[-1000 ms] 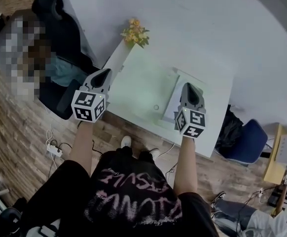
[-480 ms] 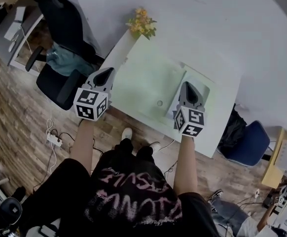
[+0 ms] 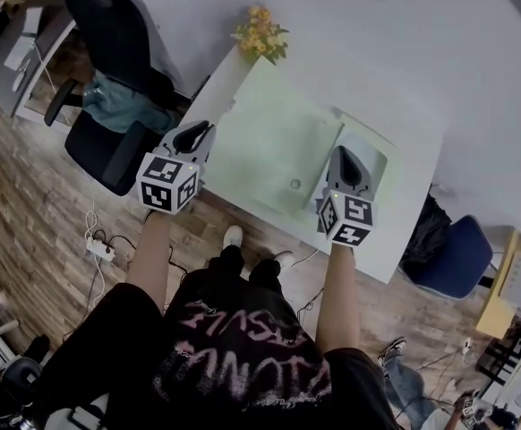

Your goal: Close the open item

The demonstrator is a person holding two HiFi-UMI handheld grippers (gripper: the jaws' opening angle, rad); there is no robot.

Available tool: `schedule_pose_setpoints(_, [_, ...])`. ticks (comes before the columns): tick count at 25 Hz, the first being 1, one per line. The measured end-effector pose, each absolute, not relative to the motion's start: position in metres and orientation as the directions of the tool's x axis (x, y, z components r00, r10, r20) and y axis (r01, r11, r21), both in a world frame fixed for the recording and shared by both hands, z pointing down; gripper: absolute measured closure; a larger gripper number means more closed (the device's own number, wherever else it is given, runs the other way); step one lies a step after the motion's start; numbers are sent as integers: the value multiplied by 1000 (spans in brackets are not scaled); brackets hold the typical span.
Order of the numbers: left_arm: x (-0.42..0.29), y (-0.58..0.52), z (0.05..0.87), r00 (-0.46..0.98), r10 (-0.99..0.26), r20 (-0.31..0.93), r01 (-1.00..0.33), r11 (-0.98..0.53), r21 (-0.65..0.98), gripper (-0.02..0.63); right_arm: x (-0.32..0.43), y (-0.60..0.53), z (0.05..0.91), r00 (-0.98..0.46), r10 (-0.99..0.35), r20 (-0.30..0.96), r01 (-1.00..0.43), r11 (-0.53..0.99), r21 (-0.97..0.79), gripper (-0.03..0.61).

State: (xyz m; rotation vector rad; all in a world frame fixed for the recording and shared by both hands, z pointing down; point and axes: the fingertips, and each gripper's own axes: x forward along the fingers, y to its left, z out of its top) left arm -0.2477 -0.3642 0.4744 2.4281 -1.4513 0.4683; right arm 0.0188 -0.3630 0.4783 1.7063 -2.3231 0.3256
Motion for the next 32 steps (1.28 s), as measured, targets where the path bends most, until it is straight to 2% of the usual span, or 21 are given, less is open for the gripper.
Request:
schedule_pose_setpoints(5, [-246, -365, 484, 464, -771, 436, -874, -478, 86, 501, 6, -366, 483, -308, -891, 333, -949, 313, -40, 569])
schedule_pose_setpoints(16, [-252, -366, 506, 517, -720, 463, -850, -498, 174, 417, -23, -376, 495, -342, -869, 359, -935, 354, -33, 569])
schedule_pose_setpoints(26, [-238, -365, 529, 579, -634, 513, -800, -563, 208, 420, -16, -374, 507, -301, -872, 386, -948, 316, -24, 569])
schedule_pose_setpoints(32, [-233, -361, 531, 592, -611, 525, -783, -590, 196, 504, -14, -372, 510, -295, -872, 390, -950, 310, -25, 569])
